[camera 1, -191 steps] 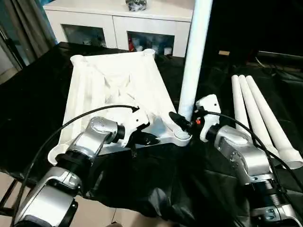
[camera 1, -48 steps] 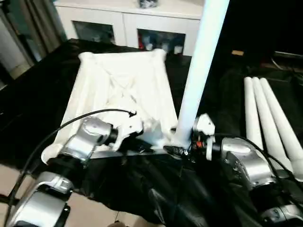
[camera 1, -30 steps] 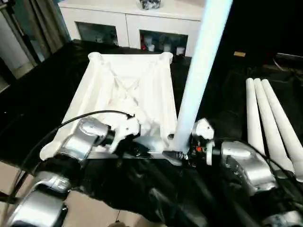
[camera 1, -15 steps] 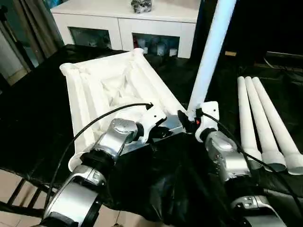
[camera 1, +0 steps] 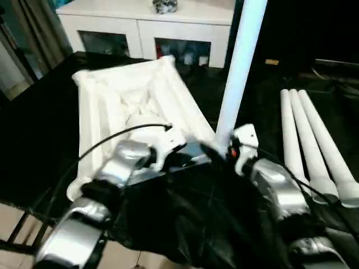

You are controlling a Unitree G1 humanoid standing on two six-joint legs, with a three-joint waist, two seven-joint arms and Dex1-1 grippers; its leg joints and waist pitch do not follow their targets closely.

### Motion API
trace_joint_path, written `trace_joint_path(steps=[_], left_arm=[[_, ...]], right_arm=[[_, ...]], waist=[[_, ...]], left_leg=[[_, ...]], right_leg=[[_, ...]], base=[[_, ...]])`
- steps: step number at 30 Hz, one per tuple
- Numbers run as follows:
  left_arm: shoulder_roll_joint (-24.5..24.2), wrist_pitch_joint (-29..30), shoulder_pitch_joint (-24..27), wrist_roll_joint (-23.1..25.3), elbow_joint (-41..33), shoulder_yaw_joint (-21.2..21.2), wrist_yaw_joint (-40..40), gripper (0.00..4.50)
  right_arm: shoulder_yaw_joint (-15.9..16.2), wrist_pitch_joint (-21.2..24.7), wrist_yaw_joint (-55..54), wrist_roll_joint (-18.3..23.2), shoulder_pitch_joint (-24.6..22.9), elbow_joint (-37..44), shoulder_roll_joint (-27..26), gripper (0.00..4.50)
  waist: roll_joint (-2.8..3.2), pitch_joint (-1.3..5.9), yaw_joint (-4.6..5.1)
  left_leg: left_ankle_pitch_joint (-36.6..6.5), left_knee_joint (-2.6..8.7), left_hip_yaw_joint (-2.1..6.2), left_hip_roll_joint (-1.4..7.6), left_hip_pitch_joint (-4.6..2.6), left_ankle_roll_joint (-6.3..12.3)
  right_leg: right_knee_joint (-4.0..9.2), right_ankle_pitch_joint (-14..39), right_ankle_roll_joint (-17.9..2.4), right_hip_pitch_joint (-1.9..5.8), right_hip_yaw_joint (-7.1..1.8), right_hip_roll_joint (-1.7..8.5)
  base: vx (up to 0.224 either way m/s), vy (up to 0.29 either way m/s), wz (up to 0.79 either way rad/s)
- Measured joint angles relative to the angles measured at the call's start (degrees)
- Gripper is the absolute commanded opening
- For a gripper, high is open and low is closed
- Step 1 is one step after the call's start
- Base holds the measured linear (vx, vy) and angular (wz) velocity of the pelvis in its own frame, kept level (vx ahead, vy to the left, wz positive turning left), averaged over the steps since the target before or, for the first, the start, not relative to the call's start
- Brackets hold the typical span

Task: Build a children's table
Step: Rotate leg to tighten

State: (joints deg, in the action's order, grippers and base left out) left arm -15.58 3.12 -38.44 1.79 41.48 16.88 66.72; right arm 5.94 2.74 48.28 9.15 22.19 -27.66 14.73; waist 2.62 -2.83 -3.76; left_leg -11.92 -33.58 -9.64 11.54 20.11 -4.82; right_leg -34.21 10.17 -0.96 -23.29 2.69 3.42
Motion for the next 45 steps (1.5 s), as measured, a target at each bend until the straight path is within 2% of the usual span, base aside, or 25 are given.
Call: trace_joint_path(steps=[3, 4, 5, 7, 10, 13, 15, 20, 24, 31, 34, 35, 36, 38, 41, 44, 45], left_arm=[[-1.53, -1.15, 0.31, -0.51, -0.3, 0.57, 4.74, 0.0], [-1.89, -1.37, 0.42, -0.78, -0.41, 0.72, 6.11, 0.0], [-2.24, -1.61, 0.49, -0.92, -0.48, 0.88, 7.09, 0.0], [-3.64, -1.79, 0.88, -1.25, -0.95, 1.14, 10.72, 0.0], [-4.88, -1.83, 1.48, -2.04, -1.6, 1.51, 13.56, 0.0], [-5.33, -1.83, 1.53, -2.14, -1.81, 1.81, 14.99, 0.0], [-5.37, -1.83, 1.53, -2.14, -1.82, 1.82, 15.17, 0.0], [-5.17, -1.54, 1.53, -2.13, -1.81, 1.7, 15.14, 0.0], [-3.62, 0.46, 0.14, -1.2, 0.02, 0.77, 9.1, 0.0], [5.17, 5.54, -3.19, 0.51, 4.07, -1.58, -8.98, 0.0], [7.99, 6.28, -3.86, 1.36, 4.84, -1.97, -14.38, 0.0], [8.55, 6.3, -3.9, 1.64, 4.9, -2.04, -15.49, 0.0], [9.0, 6.3, -3.94, 1.97, 4.91, -2.05, -16.35, 0.0], [9.19, 6.25, -3.94, 2.22, 4.91, -2.09, -16.71, 0.0], [9.12, 5.7, -3.85, 2.44, 4.91, -1.95, -16.89, 0.0], [8.69, 4.83, -3.71, 2.5, 4.9, -1.67, -16.56, 0.0], [8.28, 4.33, -3.68, 2.5, 4.85, -1.46, -16.02, 0.0]], right_arm=[[2.06, 0.9, 6.61, 0.42, -0.29, 1.77, 1.98, 4.0], [2.53, 1.0, 8.6, 0.6, -0.5, 2.39, 2.57, 3.75], [2.83, 1.01, 10.14, 0.86, -0.76, 2.75, 3.21, 3.75], [4.11, 1.03, 14.17, 1.14, -0.93, 3.47, 4.83, 3.69], [5.52, 1.76, 17.45, 1.62, -1.04, 4.49, 5.77, 3.33], [6.01, 2.32, 18.79, 2.03, -1.04, 4.93, 6.12, 3.21], [5.94, 2.88, 19.14, 2.26, -1.04, 4.97, 6.15, 2.97], [5.52, 4.31, 18.55, 2.43, -1.55, 5.86, 5.38, 2.81], [2.77, 5.4, 9.26, 1.42, -1.56, 4.6, 1.92, 2.79], [-5.45, 2.42, -19.63, -1.69, 3.44, -4.96, -7.34, 2.77], [-6.83, 1.46, -28.03, -3.26, 5.35, -7.47, -9.46, 2.77], [-7.22, 0.89, -29.94, -3.83, 5.79, -8.25, -10.08, 2.77], [-7.31, 0.24, -31.19, -4.19, 6.19, -9.06, -10.32, 3.12], [-7.43, -0.47, -31.71, -4.34, 6.29, -9.47, -10.52, 3.47], [-7.88, -1.85, -31.46, -4.17, 6.33, -10.26, -11.23, 3.52], [-7.75, -2.48, -30.52, -4.57, 6.34, -10.59, -11.12, 3.95], [-7.26, -2.96, -29.52, -4.87, 6.33, -10.73, -10.72, 3.95]], waist=[[-0.01, -0.01, -0.71], [-0.02, -0.01, -0.99], [-0.03, -0.02, -1.25], [-0.03, -0.02, -1.43], [-0.05, -0.03, -1.6], [-0.05, -0.03, -1.7], [-0.05, -0.03, -1.7], [-0.05, -0.02, -1.87], [-0.12, -0.03, -1.66], [-0.18, -0.05, 0.12], [-0.06, 0.02, 0.17], [-0.02, 0.04, 0.18], [0.01, 0.05, 0.17], [0.02, 0.06, 0.19], [0.02, 0.05, 0.21], [0.04, 0.04, 0.27], [0.05, 0.03, 0.37]], left_leg=[[-0.01, -0.05, -0.05, 0.0, 0.01, 0.05], [-0.01, -0.06, -0.07, 0.02, -0.01, 0.05], [-0.01, -0.07, -0.07, 0.02, -0.01, 0.04], [-0.01, -0.05, -0.08, 0.03, -0.01, 0.04], [-0.01, -0.07, -0.08, 0.06, -0.01, 0.04], [-0.03, -0.11, -0.08, 0.06, -0.03, 0.01], [-0.07, -0.13, -0.08, 0.06, -0.02, -0.06], [-0.07, -0.12, -0.08, 0.08, 0.0, -0.06], [-0.13, -0.3, -0.07, 0.08, -0.07, -0.28], [0.02, -0.3, -0.03, 0.1, -0.17, -0.4], [0.02, -0.19, -0.04, 0.1, -0.16, -0.4], [0.02, -0.19, -0.04, 0.1, -0.15, -0.4], [0.02, -0.19, -0.04, 0.09, -0.14, -0.39], [0.01, -0.2, -0.04, 0.09, -0.13, -0.39], [0.02, -0.21, -0.03, 0.08, -0.13, -0.38], [0.02, -0.21, -0.03, 0.09, -0.14, -0.38], [0.02, -0.19, -0.03, 0.09, -0.13, -0.38]], right_leg=[[0.01, 0.0, 0.0, 0.0, -0.01, 0.02], [0.0, 0.0, 0.0, 0.0, -0.02, 0.02], [0.0, 0.0, 0.0, 0.0, -0.02, 0.02], [-0.01, 0.0, 0.0, 0.0, -0.01, 0.02], [-0.01, 0.0, 0.0, 0.0, 0.01, 0.02], [-0.02, 0.0, 0.0, 0.0, 0.01, 0.02], [-0.03, 0.0, 0.0, 0.0, 0.0, 0.02], [-0.05, 0.0, 0.0, 0.0, 0.02, 0.02], [-0.25, -0.01, 0.0, 0.05, -0.02, 0.02], [-0.24, -0.2, -0.01, 0.07, -0.06, 0.02], [-0.21, -0.19, 0.0, 0.06, -0.02, 0.02], [-0.21, -0.19, 0.01, 0.06, -0.02, 0.02], [-0.19, -0.19, 0.01, 0.06, -0.02, 0.02], [-0.16, -0.19, 0.0, 0.07, -0.03, 0.02], [-0.16, -0.2, 0.0, 0.08, -0.03, 0.03], [-0.17, -0.2, -0.01, 0.08, -0.03, 0.03], [-0.16, -0.2, -0.01, 0.07, -0.03, 0.02]], base=[[0.0, 0.0, 0.0], [0.0, 0.0, 0.0], [0.0, 0.0, 0.0], [0.0, 0.0, 0.0], [0.0, 0.0, 0.0], [0.0, 0.0, 0.0], [0.0, 0.0, 0.0], [0.0, 0.0, 0.0], [0.0, 0.0, 0.0], [0.0, 0.0, 0.0], [0.0, 0.0, 0.0], [0.0, 0.0, 0.0], [0.0, 0.0, 0.0], [0.0, 0.0, 0.0], [0.0, 0.0, 0.0], [0.0, 0.0, 0.0], [0.0, 0.0, 0.0]])
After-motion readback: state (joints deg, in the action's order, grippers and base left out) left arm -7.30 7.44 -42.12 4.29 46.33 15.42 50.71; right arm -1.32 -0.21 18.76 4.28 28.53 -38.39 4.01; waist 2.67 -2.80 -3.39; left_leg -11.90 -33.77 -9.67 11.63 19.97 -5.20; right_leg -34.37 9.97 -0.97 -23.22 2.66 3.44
